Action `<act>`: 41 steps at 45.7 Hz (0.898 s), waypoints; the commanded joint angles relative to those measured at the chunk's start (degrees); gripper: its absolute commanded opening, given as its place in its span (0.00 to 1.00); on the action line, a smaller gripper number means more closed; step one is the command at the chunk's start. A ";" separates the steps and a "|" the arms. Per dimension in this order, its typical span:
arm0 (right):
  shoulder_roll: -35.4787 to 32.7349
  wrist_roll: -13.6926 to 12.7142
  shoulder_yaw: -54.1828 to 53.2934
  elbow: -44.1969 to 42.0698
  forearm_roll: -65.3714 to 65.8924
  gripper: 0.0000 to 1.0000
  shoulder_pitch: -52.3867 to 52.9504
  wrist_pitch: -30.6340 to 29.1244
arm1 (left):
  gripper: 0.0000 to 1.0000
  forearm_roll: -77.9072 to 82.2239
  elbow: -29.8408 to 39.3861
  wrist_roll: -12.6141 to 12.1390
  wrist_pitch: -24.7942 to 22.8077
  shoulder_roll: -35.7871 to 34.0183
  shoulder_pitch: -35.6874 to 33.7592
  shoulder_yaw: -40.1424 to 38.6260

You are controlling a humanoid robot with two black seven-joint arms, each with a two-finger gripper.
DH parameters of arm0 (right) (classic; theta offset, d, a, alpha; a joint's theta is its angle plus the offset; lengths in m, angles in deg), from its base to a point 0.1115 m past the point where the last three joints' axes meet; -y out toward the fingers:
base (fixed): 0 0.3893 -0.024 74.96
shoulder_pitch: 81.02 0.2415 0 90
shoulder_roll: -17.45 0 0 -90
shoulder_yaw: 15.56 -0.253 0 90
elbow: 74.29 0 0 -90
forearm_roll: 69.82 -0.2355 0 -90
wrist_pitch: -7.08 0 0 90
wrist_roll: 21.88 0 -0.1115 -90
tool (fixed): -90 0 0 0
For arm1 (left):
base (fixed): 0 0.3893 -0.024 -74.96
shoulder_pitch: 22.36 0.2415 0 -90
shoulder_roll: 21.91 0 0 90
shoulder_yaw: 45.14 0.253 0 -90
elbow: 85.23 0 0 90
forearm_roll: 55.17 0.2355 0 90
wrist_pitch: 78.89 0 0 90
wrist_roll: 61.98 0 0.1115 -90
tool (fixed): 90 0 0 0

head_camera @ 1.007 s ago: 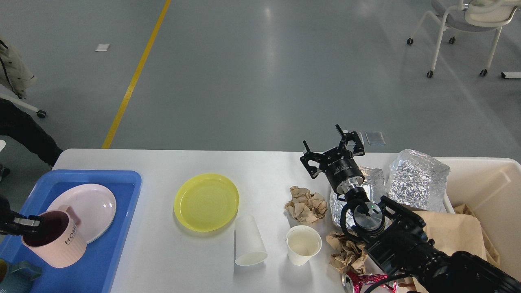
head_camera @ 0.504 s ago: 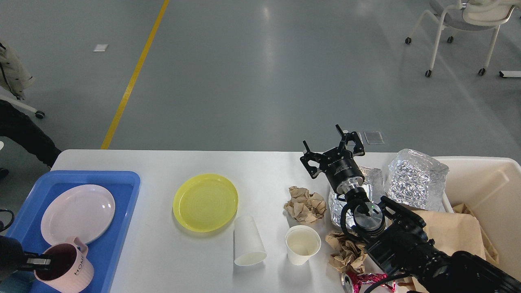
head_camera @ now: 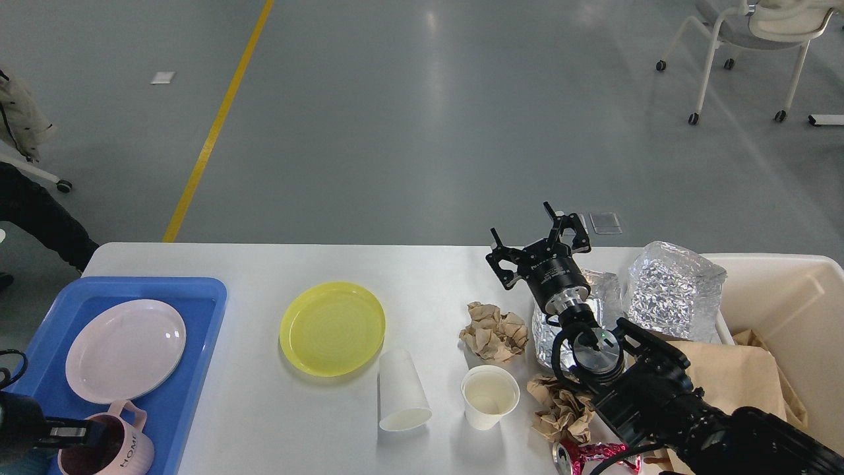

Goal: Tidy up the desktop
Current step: 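Lower the pink mug into the blue tray and open the left gripper, then reach the left gripper to the yellow plate rim and grasp it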

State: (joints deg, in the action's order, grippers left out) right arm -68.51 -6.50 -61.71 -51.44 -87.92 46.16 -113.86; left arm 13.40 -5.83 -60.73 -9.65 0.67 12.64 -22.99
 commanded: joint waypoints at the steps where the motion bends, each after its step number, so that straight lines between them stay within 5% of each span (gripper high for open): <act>1: 0.00 0.00 0.00 -0.08 -0.01 1.00 0.00 0.00 | 0.74 -0.81 0.85 2.44 -0.86 -1.48 -0.99 -1.23; 8: 0.00 0.00 0.00 0.00 -0.01 1.00 0.00 0.00 | 0.75 -4.58 1.11 3.06 -9.63 -6.75 -6.69 -8.87; 15: 0.00 0.00 0.00 0.00 -0.01 1.00 0.00 0.00 | 0.76 -7.49 -0.29 1.66 -24.04 -9.92 -14.96 -22.40; 19: 0.00 0.00 0.00 0.00 -0.01 1.00 0.00 0.00 | 0.76 -7.84 -3.01 -0.62 -28.27 -9.57 -18.65 -29.25; 27: 0.00 0.00 0.00 0.00 -0.01 1.00 0.00 0.00 | 0.76 -8.80 -5.91 -6.87 -28.72 -3.87 -27.35 -31.91; 35: 0.00 0.00 -0.09 0.00 -0.01 1.00 0.00 0.00 | 0.76 -8.89 -14.96 -6.96 -28.81 2.64 -31.49 -26.65; 41: 0.00 0.00 0.00 0.00 -0.01 1.00 0.00 0.00 | 0.76 -9.33 -16.38 -6.08 -24.34 5.19 -30.18 -14.00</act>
State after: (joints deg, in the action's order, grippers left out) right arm -68.52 -6.50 -61.75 -51.44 -87.92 46.16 -113.85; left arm 4.35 -20.97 -67.57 -38.01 3.67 -18.58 -47.31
